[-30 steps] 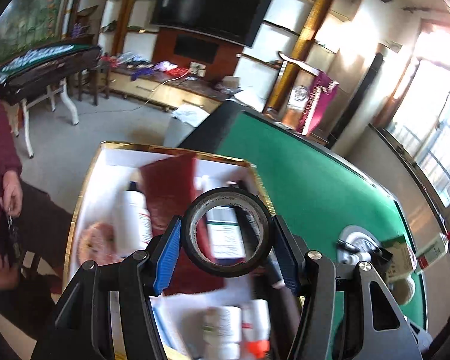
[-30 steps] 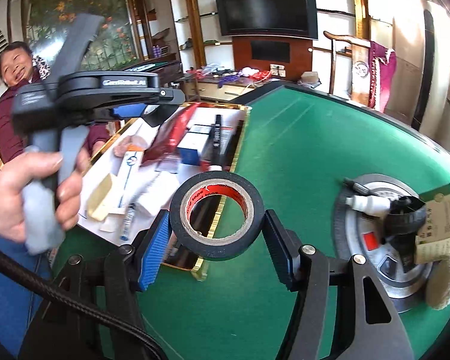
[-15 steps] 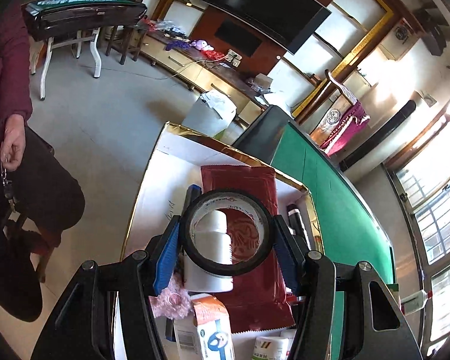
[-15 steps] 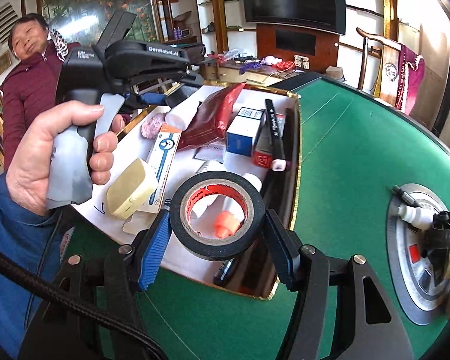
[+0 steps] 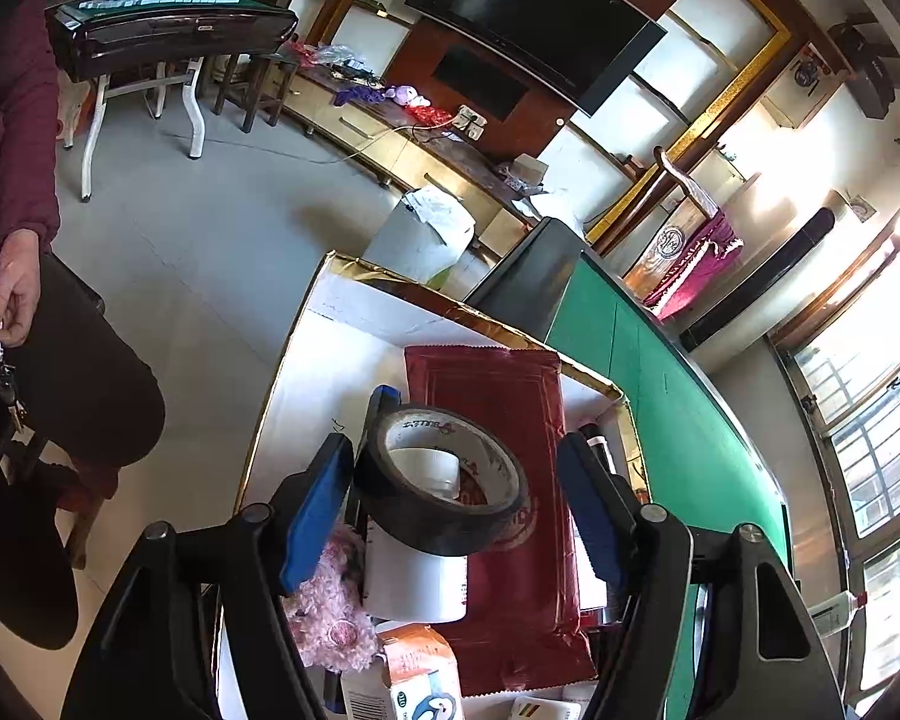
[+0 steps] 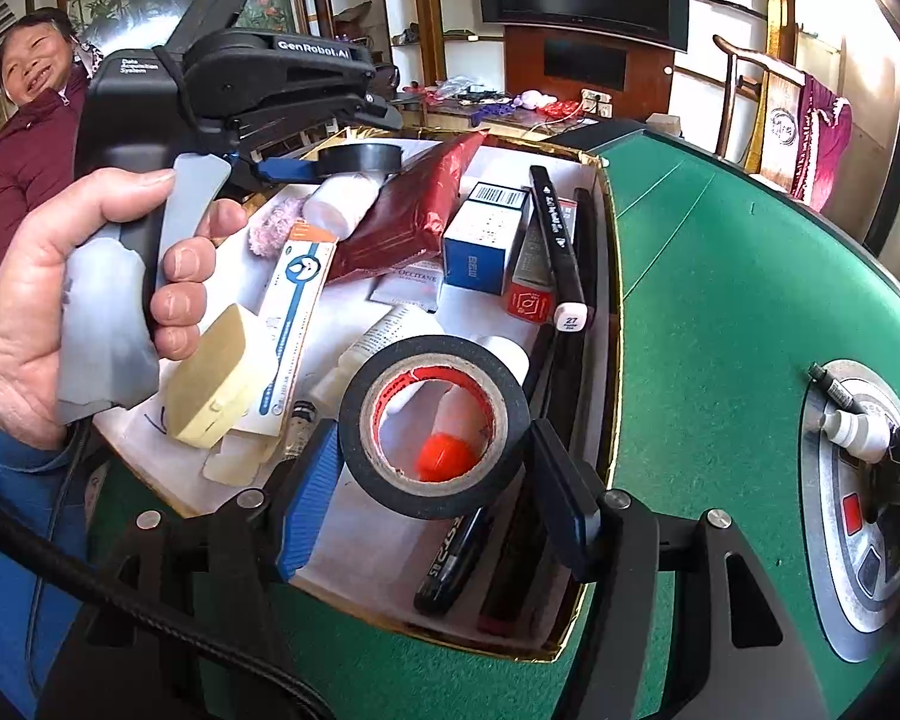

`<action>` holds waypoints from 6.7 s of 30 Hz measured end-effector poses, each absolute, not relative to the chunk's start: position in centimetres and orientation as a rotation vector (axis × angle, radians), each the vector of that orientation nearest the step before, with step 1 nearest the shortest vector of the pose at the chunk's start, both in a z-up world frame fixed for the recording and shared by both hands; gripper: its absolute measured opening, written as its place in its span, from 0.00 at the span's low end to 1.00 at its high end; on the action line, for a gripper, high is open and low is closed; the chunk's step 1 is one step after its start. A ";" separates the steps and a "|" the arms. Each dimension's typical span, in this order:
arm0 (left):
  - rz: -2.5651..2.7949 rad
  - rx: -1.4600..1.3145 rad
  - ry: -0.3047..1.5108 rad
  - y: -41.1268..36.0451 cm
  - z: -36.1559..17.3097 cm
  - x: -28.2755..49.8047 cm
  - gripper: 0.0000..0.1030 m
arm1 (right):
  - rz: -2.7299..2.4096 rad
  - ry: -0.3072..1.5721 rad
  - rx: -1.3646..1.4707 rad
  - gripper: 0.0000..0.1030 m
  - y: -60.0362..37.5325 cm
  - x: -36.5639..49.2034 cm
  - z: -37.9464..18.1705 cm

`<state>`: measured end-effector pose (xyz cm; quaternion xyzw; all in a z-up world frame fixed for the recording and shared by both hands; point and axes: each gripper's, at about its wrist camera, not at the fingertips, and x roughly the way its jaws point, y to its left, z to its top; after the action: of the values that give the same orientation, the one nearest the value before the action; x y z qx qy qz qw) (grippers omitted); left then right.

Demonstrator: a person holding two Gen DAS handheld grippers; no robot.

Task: Organize objects
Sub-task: 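Open the left gripper to drop the grey tape while the right releases the black tape, then move both open grippers back to the pile on the table dial, then grasp and lift the small white dropper bottle with the left gripper, then close the right gripper on the white fluffy ball while the left holds the bottle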

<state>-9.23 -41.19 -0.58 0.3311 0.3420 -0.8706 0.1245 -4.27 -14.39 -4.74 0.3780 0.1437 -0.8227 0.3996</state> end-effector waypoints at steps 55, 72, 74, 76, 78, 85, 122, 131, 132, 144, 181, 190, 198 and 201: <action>-3.059 0.739 0.126 -22.0 6.5 -6.3 0.71 | -2.597 -0.221 0.834 0.72 12.8 -8.3 1.8; -3.072 1.450 -0.459 -3.3 1.0 -16.8 0.66 | -2.548 -0.628 0.869 0.72 22.0 -8.6 1.4; -3.072 1.470 -0.536 -2.7 0.7 -17.1 0.63 | -2.531 -0.642 0.878 0.72 22.0 -8.7 1.1; -3.082 1.506 -0.597 -2.1 0.4 -17.3 0.54 | -2.508 -0.658 0.884 0.72 21.9 -8.7 1.0; -3.064 1.529 -0.671 -1.4 -0.1 -17.4 0.51 | -2.500 -0.666 0.881 0.72 21.8 -8.6 1.1; -3.047 1.521 -0.665 -0.3 -0.8 -17.6 0.22 | -2.519 -0.671 0.882 0.72 22.0 -8.7 1.0; -2.934 1.644 -0.192 -0.9 -0.7 -14.6 0.26 | -2.567 -0.668 0.982 0.72 23.0 -9.7 -0.2; -2.953 1.625 -0.014 -3.7 -0.6 -10.3 0.21 | -2.635 -0.468 1.075 0.72 21.3 -10.6 -1.3; -2.954 1.626 -0.001 -3.8 -0.6 -10.1 0.21 | -2.654 -0.428 1.073 0.72 20.9 -10.7 -1.4; -2.978 1.570 -0.058 -3.8 -0.8 -9.4 0.21 | -2.714 -0.157 1.115 0.47 18.7 -11.9 -2.9; -3.058 1.267 -0.079 -5.0 2.3 -8.8 0.21 | -2.652 -0.276 0.910 0.54 16.8 -8.8 -0.4; -3.083 1.050 -0.112 -5.8 5.0 -6.2 0.21 | -2.638 -0.230 0.849 0.54 15.6 -7.5 0.0; -3.085 0.944 -0.032 -8.4 6.5 -3.8 0.22 | -2.611 -0.171 0.819 0.54 13.6 -6.6 0.1; -3.079 0.914 0.001 -9.5 6.8 -3.2 0.22 | -2.591 -0.160 0.825 0.54 12.7 -6.2 -0.1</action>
<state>-3.20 -9.50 6.85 0.2844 0.0002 -0.9581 -0.0350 -6.21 12.73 -0.05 0.2963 -0.0576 -0.9305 0.2073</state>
